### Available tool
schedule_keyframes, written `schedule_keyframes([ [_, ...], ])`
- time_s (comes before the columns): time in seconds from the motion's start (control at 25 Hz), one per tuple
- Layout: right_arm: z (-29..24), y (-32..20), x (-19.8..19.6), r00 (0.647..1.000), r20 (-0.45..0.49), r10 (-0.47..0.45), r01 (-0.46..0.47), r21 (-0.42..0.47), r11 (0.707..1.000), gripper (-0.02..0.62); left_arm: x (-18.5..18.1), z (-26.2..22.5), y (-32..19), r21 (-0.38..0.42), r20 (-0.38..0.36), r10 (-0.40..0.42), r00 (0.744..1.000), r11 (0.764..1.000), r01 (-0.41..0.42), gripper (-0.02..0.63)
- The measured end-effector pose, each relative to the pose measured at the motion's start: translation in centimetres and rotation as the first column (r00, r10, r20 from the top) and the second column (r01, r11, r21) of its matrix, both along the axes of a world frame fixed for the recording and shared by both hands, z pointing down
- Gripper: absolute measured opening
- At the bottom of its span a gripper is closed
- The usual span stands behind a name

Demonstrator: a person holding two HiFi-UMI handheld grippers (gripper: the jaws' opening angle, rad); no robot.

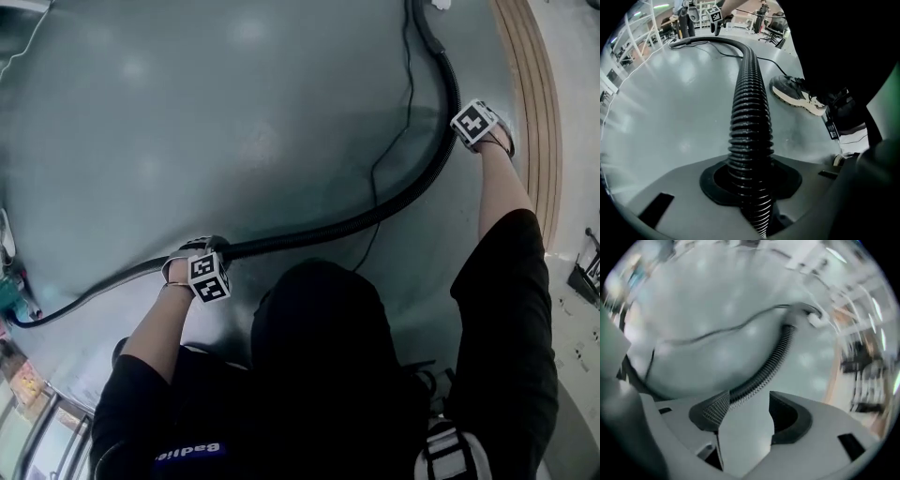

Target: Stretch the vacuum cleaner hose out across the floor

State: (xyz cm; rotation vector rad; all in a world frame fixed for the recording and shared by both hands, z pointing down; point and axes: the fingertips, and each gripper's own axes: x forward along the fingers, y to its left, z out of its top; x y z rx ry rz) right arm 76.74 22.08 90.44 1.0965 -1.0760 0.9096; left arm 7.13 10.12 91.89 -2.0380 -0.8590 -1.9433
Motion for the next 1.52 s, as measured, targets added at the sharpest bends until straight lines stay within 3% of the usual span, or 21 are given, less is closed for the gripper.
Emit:
schedule_keyframes([
  [0.04,-0.1,-0.5,0.9,0.968,0.067,0.240,-0.247,0.124,0.961,0.252,0.0,-0.2,-0.1,-0.001,-0.001,-0.013,1.000,1.000,0.013,0.106],
  [0.08,0.0,-0.9,1.5,0.890,0.147,0.431,-0.453,0.203,0.868,0.252,0.0,-0.3,-0.3,0.000,-0.003,-0.022,1.000,1.000,0.022,0.109],
  [0.12,0.1,-1.1,1.9,0.810,0.207,0.549,-0.586,0.237,0.775,0.252,0.1,-0.4,-0.5,0.000,-0.005,-0.028,1.000,1.000,0.028,0.112],
  [0.16,0.4,-1.3,2.1,0.757,0.236,0.610,-0.653,0.246,0.716,0.252,0.1,-0.6,-0.6,-0.002,-0.007,-0.033,0.999,0.999,0.033,0.112],
  [0.2,0.8,-1.3,2.2,0.730,0.242,0.639,-0.683,0.245,0.688,0.252,0.1,-0.7,-0.7,-0.005,-0.007,-0.040,0.999,0.999,0.040,0.114],
  [0.36,2.5,-0.7,2.4,0.665,0.243,0.706,-0.747,0.228,0.625,0.252,0.2,-1.0,-0.8,-0.012,-0.004,-0.060,0.998,0.998,0.060,0.115],
  [0.48,3.4,-0.4,2.4,0.658,0.237,0.714,-0.753,0.213,0.623,0.243,0.3,-1.0,-0.5,-0.023,0.003,-0.069,0.998,0.997,0.069,0.115],
  [0.56,3.5,-0.2,2.4,0.646,0.242,0.723,-0.763,0.218,0.609,0.171,0.4,-1.0,-0.6,-0.022,0.007,-0.075,0.997,0.997,0.075,0.117],
  [0.64,3.2,0.3,2.8,0.620,0.249,0.744,-0.784,0.233,0.576,0.163,0.6,-0.9,-0.9,-0.018,0.003,-0.085,0.996,0.996,0.085,0.118],
  [0.72,2.5,1.8,3.9,0.569,0.253,0.783,-0.819,0.262,0.510,0.158,1.1,-0.7,-1.2,-0.020,-0.007,-0.105,0.994,0.994,0.105,0.118],
  [0.8,1.5,4.2,5.2,0.462,0.297,0.836,-0.876,0.303,0.376,0.155,1.7,-0.2,-1.4,-0.022,-0.012,-0.128,0.992,0.992,0.128,0.122],
  [0.92,0.2,8.9,5.6,0.241,0.404,0.882,-0.939,0.327,0.107,0.153,2.5,0.6,-1.6,-0.010,-0.014,-0.136,0.991,0.991,0.135,0.137],
  [1.0,-0.4,12.3,4.4,0.099,0.433,0.896,-0.947,0.317,-0.048,0.155,3.2,0.6,-1.8,-0.004,-0.021,-0.141,0.990,0.990,0.141,0.157],
  [1.08,-0.5,16.4,3.1,-0.018,0.420,0.907,-0.935,0.315,-0.164,0.155,3.7,0.2,-2.0,-0.009,-0.036,-0.151,0.988,0.988,0.151,0.188],
  [1.12,-0.5,18.4,2.5,-0.059,0.413,0.909,-0.924,0.322,-0.206,0.155,4.0,0.0,-2.4,-0.013,-0.051,-0.165,0.985,0.986,0.165,0.190],
  [1.16,-0.4,19.9,2.1,-0.083,0.412,0.907,-0.914,0.332,-0.234,0.155,4.5,-0.3,-2.9,-0.018,-0.071,-0.190,0.979,0.982,0.189,0.190],
  [1.24,0.0,21.4,1.6,-0.080,0.435,0.897,-0.900,0.355,-0.252,0.153,5.7,-1.0,-4.3,-0.038,-0.120,-0.257,0.959,0.966,0.254,0.190],
  [1.28,0.2,21.5,1.3,-0.059,0.443,0.894,-0.900,0.364,-0.240,0.144,6.5,-1.6,-4.9,-0.052,-0.148,-0.284,0.947,0.959,0.279,0.190],
  [1.44,-1.0,22.3,0.6,0.047,0.367,0.929,-0.887,0.443,-0.130,0.147,11.3,-3.8,-5.9,-0.091,-0.263,-0.299,0.917,0.954,0.285,0.190],
  [1.52,-2.5,22.6,1.0,0.095,0.343,0.934,-0.868,0.488,-0.091,0.147,14.0,-5.2,-5.6,-0.121,-0.314,-0.315,0.896,0.949,0.291,0.190],
])
